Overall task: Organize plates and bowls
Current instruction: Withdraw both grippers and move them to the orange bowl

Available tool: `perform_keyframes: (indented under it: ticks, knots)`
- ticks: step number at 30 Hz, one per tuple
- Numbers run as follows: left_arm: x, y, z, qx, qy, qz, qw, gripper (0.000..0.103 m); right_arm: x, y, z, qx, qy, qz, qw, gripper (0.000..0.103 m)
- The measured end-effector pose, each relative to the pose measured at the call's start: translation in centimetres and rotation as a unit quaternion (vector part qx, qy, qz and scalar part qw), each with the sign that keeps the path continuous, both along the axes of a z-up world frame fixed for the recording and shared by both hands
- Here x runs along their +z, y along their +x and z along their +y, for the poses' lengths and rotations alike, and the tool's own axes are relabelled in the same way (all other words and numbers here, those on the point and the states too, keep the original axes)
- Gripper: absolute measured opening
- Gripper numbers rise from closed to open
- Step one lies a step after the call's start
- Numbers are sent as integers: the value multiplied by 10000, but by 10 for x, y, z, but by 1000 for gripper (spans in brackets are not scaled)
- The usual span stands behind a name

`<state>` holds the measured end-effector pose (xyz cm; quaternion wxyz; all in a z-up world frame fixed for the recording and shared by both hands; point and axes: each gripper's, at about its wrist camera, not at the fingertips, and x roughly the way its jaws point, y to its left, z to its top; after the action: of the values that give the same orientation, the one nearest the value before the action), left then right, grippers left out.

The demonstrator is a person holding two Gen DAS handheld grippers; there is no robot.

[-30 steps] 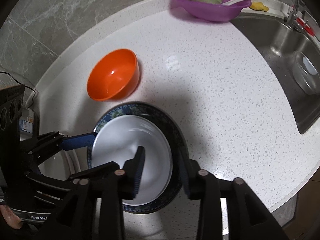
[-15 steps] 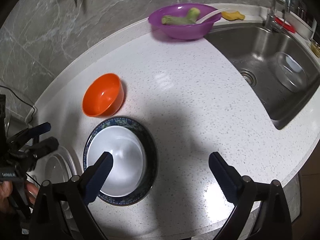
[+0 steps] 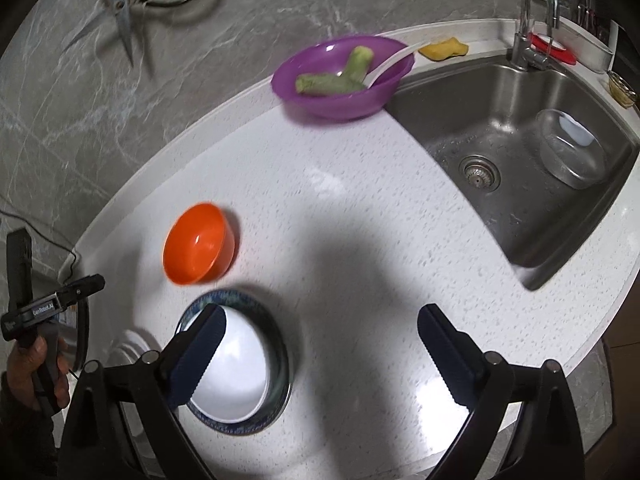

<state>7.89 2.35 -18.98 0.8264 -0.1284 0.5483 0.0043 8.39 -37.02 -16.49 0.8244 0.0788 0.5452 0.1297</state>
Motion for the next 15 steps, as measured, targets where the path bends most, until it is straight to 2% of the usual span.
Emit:
perform_keyframes:
  ticks: [3,7,11,15]
  knots:
    - [2,11,9,-78,-10,-1,10000,102,4,15,-4,-12,41,-21,10000,98]
    - [6,32,14,-95,-26,-58,9999,102,8,42,-1,65,158,-35,9998,88]
    - [14,59,13,-182,-149,-186,9996,102,13,67,10,244,176,-102,9995,86]
    - [13,85,9,-369,-209,-122,9990,102,10,92,34,579,189,-71,9981,86]
